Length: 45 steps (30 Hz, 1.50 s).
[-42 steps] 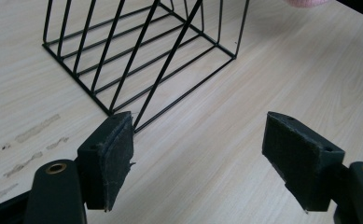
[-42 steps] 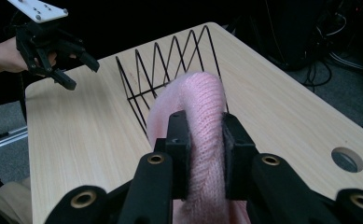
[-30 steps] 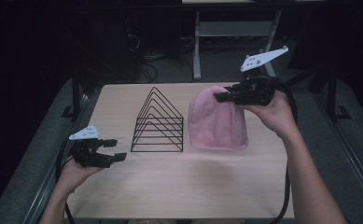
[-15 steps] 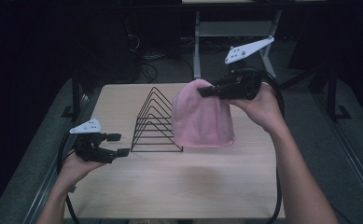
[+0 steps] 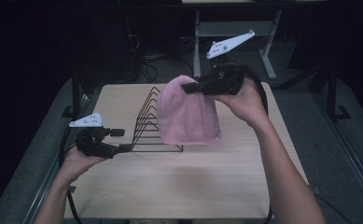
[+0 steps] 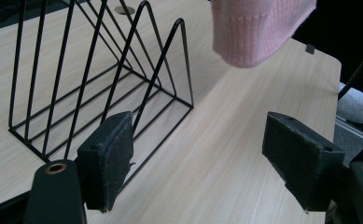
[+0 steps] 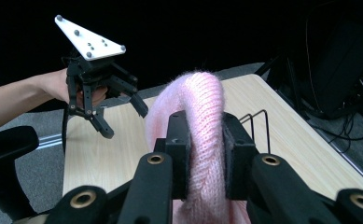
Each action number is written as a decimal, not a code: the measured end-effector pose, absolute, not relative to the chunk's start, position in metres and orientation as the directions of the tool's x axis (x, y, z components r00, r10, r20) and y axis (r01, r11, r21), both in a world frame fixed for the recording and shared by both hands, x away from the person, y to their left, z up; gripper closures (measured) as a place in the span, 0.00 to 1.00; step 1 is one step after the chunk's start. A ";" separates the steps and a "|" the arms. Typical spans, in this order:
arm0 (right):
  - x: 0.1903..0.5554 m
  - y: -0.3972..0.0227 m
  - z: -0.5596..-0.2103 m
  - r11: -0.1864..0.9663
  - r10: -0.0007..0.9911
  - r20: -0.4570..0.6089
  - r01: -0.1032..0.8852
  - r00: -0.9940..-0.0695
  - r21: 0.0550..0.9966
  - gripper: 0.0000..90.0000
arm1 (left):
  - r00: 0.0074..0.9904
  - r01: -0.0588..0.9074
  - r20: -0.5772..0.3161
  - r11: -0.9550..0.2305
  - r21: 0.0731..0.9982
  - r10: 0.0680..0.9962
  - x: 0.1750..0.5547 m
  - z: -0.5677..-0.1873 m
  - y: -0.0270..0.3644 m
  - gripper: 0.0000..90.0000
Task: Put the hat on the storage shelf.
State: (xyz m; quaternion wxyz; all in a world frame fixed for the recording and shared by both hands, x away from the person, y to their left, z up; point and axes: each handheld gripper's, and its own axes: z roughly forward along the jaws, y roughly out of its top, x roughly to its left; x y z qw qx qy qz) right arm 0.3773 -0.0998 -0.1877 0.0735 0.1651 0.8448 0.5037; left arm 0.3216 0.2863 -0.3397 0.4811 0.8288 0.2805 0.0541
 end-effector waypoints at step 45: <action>0.390 -0.025 -0.163 0.433 0.254 0.006 0.119 -0.967 0.893 0.84 | 0.886 0.375 -0.212 -0.368 0.851 0.412 0.345 -0.315 0.272 0.82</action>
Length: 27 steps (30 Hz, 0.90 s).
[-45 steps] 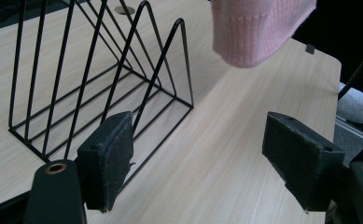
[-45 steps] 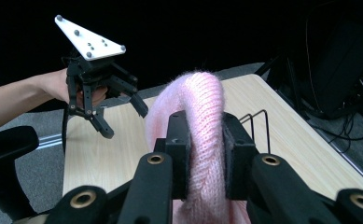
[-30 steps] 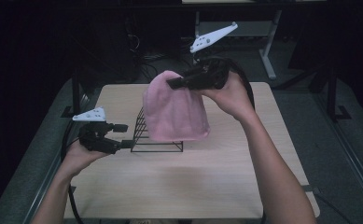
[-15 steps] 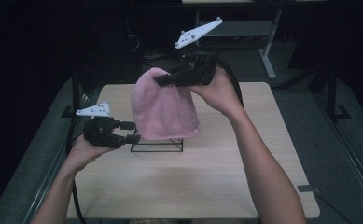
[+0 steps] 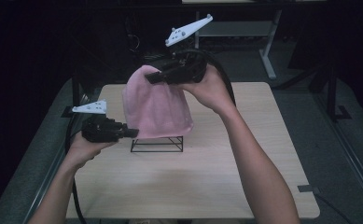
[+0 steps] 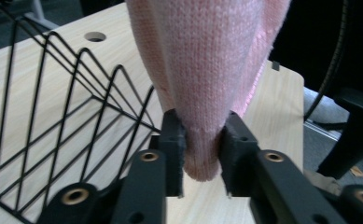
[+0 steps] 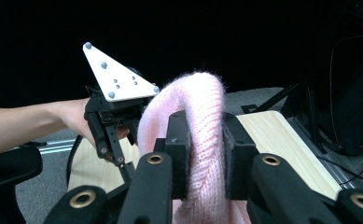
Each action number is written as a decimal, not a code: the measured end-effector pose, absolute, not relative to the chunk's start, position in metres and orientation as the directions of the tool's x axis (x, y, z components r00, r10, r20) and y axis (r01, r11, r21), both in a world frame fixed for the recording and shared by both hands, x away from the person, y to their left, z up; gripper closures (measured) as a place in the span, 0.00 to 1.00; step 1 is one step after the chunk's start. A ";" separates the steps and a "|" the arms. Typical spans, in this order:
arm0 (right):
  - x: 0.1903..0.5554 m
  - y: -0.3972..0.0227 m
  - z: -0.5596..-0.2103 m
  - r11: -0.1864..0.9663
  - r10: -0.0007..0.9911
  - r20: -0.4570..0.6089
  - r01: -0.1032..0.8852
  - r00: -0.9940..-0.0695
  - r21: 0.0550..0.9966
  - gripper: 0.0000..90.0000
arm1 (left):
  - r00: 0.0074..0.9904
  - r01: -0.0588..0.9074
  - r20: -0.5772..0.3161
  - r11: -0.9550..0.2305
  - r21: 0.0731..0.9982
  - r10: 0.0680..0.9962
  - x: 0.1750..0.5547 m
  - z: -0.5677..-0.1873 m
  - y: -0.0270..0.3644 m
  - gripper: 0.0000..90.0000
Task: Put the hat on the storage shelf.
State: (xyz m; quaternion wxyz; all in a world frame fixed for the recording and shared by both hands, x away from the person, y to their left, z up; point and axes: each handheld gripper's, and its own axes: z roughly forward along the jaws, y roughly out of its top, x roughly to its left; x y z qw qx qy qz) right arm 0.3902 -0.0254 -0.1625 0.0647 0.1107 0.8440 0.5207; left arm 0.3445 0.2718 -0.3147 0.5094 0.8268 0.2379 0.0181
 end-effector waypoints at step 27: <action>0.449 -0.030 -0.174 0.403 0.355 0.027 0.179 -0.935 0.898 0.84 | 0.804 0.407 -0.142 -0.358 0.840 0.578 0.390 -0.303 0.282 0.92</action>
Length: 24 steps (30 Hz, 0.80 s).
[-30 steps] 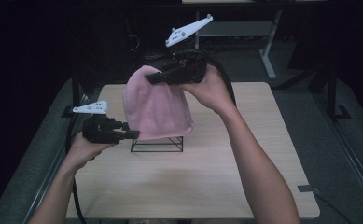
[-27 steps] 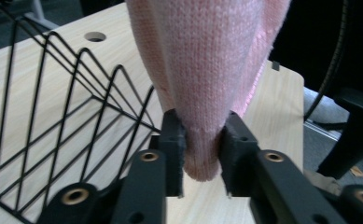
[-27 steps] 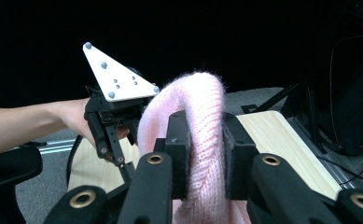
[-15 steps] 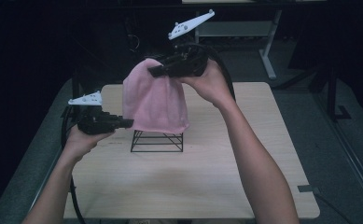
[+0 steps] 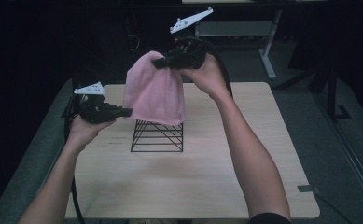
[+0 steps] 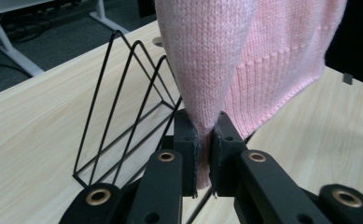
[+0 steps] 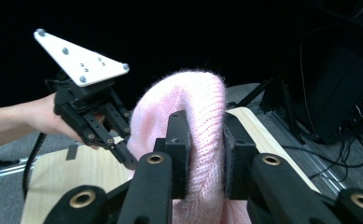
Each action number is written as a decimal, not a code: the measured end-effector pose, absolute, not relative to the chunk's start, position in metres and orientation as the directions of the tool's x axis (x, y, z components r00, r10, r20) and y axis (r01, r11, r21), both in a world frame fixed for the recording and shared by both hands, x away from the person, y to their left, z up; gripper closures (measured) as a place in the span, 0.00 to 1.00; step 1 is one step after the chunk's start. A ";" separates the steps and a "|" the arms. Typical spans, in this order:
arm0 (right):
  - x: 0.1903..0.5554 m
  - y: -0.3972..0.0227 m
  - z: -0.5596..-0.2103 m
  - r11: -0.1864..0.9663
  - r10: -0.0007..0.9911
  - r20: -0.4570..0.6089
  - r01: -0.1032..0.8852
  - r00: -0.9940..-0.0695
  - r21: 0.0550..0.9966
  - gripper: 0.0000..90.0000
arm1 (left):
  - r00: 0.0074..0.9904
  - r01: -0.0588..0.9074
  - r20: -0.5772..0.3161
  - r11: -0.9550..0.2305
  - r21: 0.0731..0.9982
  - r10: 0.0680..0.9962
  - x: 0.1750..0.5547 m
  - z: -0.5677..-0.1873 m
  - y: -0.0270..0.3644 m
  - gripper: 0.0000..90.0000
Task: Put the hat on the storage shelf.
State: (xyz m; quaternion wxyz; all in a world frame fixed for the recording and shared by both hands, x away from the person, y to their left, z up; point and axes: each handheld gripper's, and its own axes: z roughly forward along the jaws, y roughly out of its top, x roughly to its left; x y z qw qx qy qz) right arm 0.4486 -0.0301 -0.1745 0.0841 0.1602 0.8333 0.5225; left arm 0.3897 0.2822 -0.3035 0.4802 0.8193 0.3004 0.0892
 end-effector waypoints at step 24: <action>0.453 -0.024 -0.196 0.414 0.317 0.028 0.165 -0.948 0.895 0.83 | 0.792 0.412 -0.097 -0.410 0.814 0.603 0.386 -0.322 0.281 0.91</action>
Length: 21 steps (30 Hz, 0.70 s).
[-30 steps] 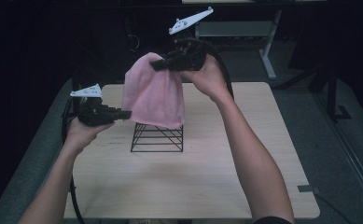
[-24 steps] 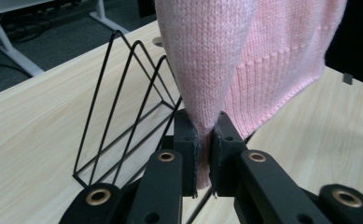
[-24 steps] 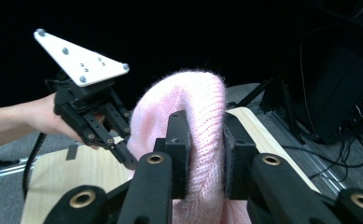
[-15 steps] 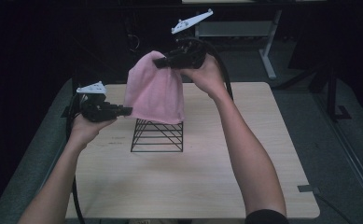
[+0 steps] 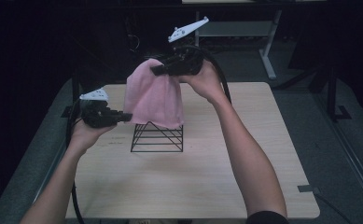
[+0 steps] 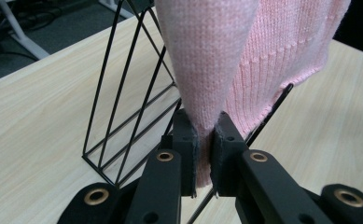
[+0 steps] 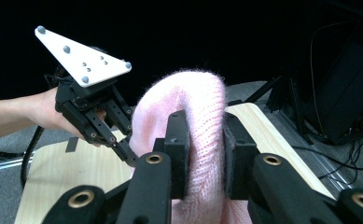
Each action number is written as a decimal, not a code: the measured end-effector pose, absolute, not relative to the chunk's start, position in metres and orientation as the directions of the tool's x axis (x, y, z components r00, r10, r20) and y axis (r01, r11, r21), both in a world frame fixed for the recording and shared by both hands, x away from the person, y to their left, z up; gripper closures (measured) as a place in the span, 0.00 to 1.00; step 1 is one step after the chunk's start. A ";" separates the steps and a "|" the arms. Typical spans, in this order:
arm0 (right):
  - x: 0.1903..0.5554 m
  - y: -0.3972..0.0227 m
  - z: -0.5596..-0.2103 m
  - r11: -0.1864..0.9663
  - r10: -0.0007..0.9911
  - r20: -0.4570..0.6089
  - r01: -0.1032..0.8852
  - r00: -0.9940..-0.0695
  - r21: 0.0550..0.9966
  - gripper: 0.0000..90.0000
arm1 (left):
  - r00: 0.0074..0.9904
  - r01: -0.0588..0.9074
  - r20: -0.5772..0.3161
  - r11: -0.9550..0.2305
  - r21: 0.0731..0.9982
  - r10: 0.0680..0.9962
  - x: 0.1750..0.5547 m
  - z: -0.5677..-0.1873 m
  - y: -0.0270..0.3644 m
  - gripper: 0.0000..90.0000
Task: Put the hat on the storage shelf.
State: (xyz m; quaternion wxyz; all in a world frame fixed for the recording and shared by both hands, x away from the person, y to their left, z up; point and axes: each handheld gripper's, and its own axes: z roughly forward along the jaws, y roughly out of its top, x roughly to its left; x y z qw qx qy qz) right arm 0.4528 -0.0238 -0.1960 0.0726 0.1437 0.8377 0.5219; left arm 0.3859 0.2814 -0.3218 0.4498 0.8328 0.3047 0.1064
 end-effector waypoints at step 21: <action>0.433 -0.017 -0.209 0.446 0.277 0.040 0.165 -0.960 0.880 0.83 | 0.791 0.431 -0.088 -0.450 0.782 0.606 0.378 -0.336 0.288 0.91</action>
